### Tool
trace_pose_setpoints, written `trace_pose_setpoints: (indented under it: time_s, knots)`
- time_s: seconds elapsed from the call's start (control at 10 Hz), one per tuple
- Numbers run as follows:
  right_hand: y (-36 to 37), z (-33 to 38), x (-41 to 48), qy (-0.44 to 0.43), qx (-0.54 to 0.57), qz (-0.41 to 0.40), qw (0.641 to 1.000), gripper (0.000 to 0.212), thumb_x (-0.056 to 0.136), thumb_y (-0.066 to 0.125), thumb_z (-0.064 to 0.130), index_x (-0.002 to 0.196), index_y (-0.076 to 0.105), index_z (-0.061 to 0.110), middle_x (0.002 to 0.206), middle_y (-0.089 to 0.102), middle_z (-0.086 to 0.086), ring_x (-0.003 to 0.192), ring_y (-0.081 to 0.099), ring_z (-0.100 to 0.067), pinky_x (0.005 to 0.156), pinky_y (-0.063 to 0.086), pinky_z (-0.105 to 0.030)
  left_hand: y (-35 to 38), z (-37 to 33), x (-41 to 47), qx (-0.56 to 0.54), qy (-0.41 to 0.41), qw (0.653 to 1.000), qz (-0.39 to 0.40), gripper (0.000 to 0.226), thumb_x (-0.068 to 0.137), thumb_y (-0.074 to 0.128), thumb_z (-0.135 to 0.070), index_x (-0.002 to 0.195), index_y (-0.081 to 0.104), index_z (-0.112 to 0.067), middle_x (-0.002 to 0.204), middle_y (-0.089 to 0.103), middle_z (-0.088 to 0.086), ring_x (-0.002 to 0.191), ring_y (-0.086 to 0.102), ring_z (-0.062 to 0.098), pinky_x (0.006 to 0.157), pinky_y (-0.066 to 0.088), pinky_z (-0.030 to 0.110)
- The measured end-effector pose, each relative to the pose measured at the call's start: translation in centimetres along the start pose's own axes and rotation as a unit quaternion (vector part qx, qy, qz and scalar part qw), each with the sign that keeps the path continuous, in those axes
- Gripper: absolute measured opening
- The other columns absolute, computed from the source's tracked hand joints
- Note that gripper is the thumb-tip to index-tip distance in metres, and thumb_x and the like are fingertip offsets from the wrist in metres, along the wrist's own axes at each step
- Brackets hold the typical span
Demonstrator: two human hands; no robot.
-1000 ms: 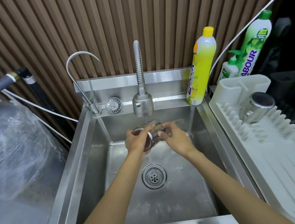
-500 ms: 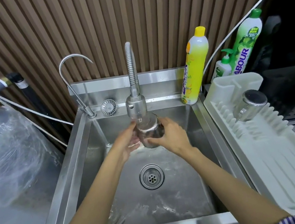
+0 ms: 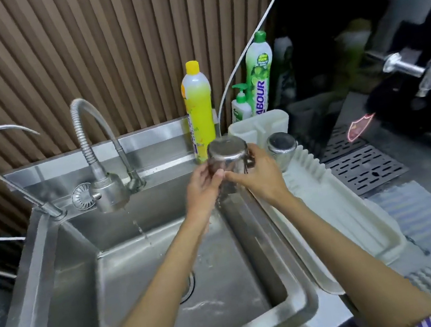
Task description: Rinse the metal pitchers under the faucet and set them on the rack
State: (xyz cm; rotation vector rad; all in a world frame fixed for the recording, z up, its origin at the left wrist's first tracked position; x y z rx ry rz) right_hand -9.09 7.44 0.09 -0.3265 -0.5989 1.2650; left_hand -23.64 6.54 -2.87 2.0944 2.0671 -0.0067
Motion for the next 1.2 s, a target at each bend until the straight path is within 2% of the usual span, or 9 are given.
trace_pose_setpoints:
  time_s: [0.1, 0.2, 0.3, 0.5, 0.7, 0.8, 0.9, 1.0, 1.2]
  knots:
    - [-4.8, -2.3, 0.3, 0.008, -0.001, -0.042, 0.999, 0.061, 0.065, 0.079, 0.040, 0.113, 0.053, 0.013, 0.102, 0.063, 0.000, 0.091, 0.058, -0.016, 0.076, 0.047, -0.025, 4.8, -0.3, 0.7, 0.041, 0.021, 0.998, 0.037, 0.045, 0.088, 0.061, -0.013, 0.132, 0.049, -0.011, 0.130, 0.058, 0.008, 0.117, 0.056, 0.019, 0.104, 0.044, 0.039]
    - [-8.5, -5.0, -0.3, 0.020, 0.001, -0.084, 0.996, 0.061, 0.063, 0.081, 0.038, 0.113, 0.055, 0.015, 0.091, 0.057, 0.013, 0.079, 0.052, -0.004, 0.066, 0.038, -0.003, 8.7, 0.6, 1.2, 0.088, 0.027, 0.994, 0.057, 0.046, 0.085, 0.065, -0.018, 0.129, 0.054, -0.012, 0.123, 0.063, 0.007, 0.107, 0.061, 0.014, 0.100, 0.046, 0.033]
    - [-10.4, -8.5, -1.0, 0.061, -0.009, -0.094, 0.994, 0.061, 0.062, 0.081, 0.038, 0.113, 0.056, 0.016, 0.099, 0.060, 0.004, 0.085, 0.054, -0.011, 0.065, 0.035, -0.009, 11.9, 2.6, 1.6, 0.126, 0.010, 0.989, 0.083, 0.044, 0.086, 0.065, -0.019, 0.128, 0.056, -0.012, 0.122, 0.064, 0.007, 0.110, 0.060, 0.014, 0.103, 0.045, 0.036]
    - [-11.0, -13.2, -1.4, 0.096, 0.009, -0.101, 0.990, 0.060, 0.061, 0.083, 0.035, 0.110, 0.056, 0.014, 0.087, 0.055, 0.015, 0.076, 0.052, 0.001, 0.062, 0.037, 0.000, 15.3, 5.9, 2.4, 0.185, -0.011, 0.976, 0.117, 0.045, 0.090, 0.059, -0.018, 0.134, 0.050, -0.016, 0.127, 0.060, 0.006, 0.119, 0.055, 0.017, 0.106, 0.041, 0.038]
    - [-9.5, -15.8, -1.1, 0.105, 0.012, -0.082, 0.991, 0.064, 0.063, 0.084, 0.028, 0.117, 0.055, 0.009, 0.098, 0.054, 0.008, 0.088, 0.050, -0.007, 0.066, 0.031, 0.004, 15.8, 8.2, 3.3, 0.233, -0.032, 0.965, 0.116, 0.038, 0.091, 0.056, -0.018, 0.128, 0.055, -0.012, 0.124, 0.062, 0.009, 0.118, 0.056, 0.023, 0.104, 0.043, 0.041]
    - [-9.0, -16.6, -1.0, 0.109, 0.018, -0.080, 0.991, 0.064, 0.064, 0.083, 0.026, 0.119, 0.054, 0.010, 0.100, 0.054, 0.008, 0.091, 0.049, -0.007, 0.069, 0.030, 0.004, 16.0, 8.8, 3.6, 0.252, -0.040, 0.960, 0.116, 0.032, 0.093, 0.053, -0.020, 0.123, 0.058, -0.011, 0.121, 0.064, 0.011, 0.116, 0.057, 0.024, 0.103, 0.043, 0.039]
    - [-8.8, -17.4, -1.1, 0.119, 0.027, -0.073, 0.990, 0.068, 0.065, 0.082, 0.031, 0.123, 0.050, 0.015, 0.105, 0.054, 0.010, 0.094, 0.050, -0.005, 0.076, 0.033, -0.008, 16.3, 8.6, 3.9, 0.329, -0.006, 0.938, 0.112, 0.032, 0.094, 0.049, -0.027, 0.122, 0.059, -0.017, 0.118, 0.065, 0.007, 0.111, 0.058, 0.023, 0.093, 0.042, 0.023]
    - [-8.6, -17.8, -1.7, 0.132, 0.042, -0.060, 0.989, 0.067, 0.064, 0.082, 0.031, 0.119, 0.046, 0.022, 0.109, 0.054, 0.011, 0.097, 0.051, -0.004, 0.075, 0.037, -0.006, 16.8, 8.7, 3.6, 0.366, 0.008, 0.920, 0.139, 0.036, 0.095, 0.047, -0.027, 0.128, 0.054, -0.015, 0.114, 0.066, 0.011, 0.107, 0.059, 0.024, 0.074, 0.035, 0.014]
    - [-8.0, -18.2, -2.0, 0.141, 0.037, -0.026, 0.989, 0.079, 0.060, 0.084, 0.033, 0.125, 0.042, 0.020, 0.119, 0.054, 0.006, 0.114, 0.053, -0.016, 0.091, 0.042, -0.026, 16.0, 8.9, 3.1, 0.334, -0.028, 0.932, 0.141, 0.042, 0.094, 0.051, -0.023, 0.133, 0.048, -0.006, 0.129, 0.058, 0.013, 0.122, 0.052, 0.024, 0.099, 0.037, 0.024]
Point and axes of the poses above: each hand's wrist, its own x-axis towards the middle knuckle, its own y-axis out of the palm, z = x × y, the point moved 9 cm from there along x, towards the middle knuckle
